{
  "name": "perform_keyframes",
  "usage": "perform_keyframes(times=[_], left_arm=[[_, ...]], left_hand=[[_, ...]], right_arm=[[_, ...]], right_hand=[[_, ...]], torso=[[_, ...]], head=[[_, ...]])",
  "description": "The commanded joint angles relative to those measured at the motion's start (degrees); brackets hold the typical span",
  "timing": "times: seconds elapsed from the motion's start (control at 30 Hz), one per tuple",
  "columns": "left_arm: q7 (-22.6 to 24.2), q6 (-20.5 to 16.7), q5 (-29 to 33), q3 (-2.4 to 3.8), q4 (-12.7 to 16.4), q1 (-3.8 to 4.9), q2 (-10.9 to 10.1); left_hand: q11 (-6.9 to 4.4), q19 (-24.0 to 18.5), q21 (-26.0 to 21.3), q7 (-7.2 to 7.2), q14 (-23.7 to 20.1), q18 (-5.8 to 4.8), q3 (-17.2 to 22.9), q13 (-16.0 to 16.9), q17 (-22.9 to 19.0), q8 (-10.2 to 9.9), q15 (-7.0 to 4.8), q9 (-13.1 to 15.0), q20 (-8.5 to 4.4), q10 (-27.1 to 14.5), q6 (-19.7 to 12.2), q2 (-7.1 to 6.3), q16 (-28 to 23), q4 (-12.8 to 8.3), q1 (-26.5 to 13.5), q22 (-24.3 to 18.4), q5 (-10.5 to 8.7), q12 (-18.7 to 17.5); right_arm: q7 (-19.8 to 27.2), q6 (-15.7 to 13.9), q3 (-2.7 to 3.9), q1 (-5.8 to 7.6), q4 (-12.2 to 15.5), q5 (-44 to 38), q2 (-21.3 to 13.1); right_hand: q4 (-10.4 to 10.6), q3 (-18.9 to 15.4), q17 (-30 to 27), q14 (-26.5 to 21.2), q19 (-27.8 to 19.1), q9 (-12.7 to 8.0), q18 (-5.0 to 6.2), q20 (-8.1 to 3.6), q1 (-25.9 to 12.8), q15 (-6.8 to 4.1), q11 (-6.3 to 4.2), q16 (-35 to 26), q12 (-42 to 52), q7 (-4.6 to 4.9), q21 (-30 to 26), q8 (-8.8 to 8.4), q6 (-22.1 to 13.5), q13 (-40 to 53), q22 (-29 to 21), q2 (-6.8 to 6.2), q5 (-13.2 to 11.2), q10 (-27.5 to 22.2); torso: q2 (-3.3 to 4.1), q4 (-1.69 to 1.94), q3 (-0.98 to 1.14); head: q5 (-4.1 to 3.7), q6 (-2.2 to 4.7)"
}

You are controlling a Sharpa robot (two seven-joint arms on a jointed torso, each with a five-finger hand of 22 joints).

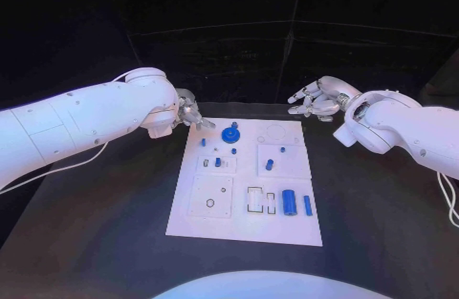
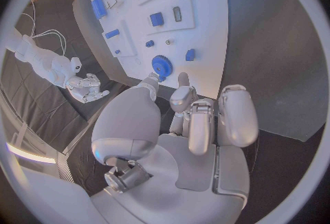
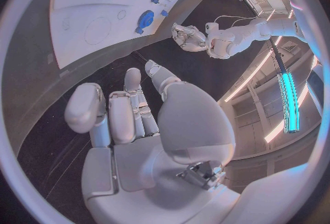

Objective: Assemble the parts on the task board

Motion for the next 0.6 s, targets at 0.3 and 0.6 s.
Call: perform_keyframes(times=[0.3,0.6], left_arm=[[2.0,4.8,-2.8,-0.56,-7.3,-0.5,4.2],[2.9,5.5,-3.1,-1.43,-10.7,-1.3,6.4]], left_hand=[[0.42,0.2,-0.1,0.23,6.0,-0.14,-0.8,0.0,15.1,-0.6,0.38,-0.6,0.52,-0.1,0.4,1.08,0.2,0.2,0.9,0.3,0.13,-0.2],[0.41,0.2,0.0,0.21,6.0,-0.18,-1.3,0.0,15.1,-0.6,0.39,-0.9,0.56,-0.1,0.8,1.44,0.2,0.1,1.5,0.5,0.13,-0.1]], right_arm=[[0.3,0.5,0.04,0.12,0.0,-0.4,0.2],[0.5,0.4,0.04,0.11,0.1,-0.4,0.4]], right_hand=[[0.0,-0.3,-0.1,1.6,-0.5,0.0,0.38,0.04,-0.1,0.09,0.19,-0.4,-0.2,-0.06,-0.1,0.16,0.0,-0.1,-0.1,0.24,0.3,-0.4],[0.1,-0.3,-0.1,1.6,-0.5,0.0,0.37,0.04,-0.2,0.09,0.18,-0.4,-0.2,-0.06,-0.1,0.22,0.0,-0.1,0.0,0.31,0.3,-0.4]], torso=[[-0.02,0.06,-0.01],[-0.03,0.09,0.03]], head=[[-0.03,0.03],[0.17,-0.23]])
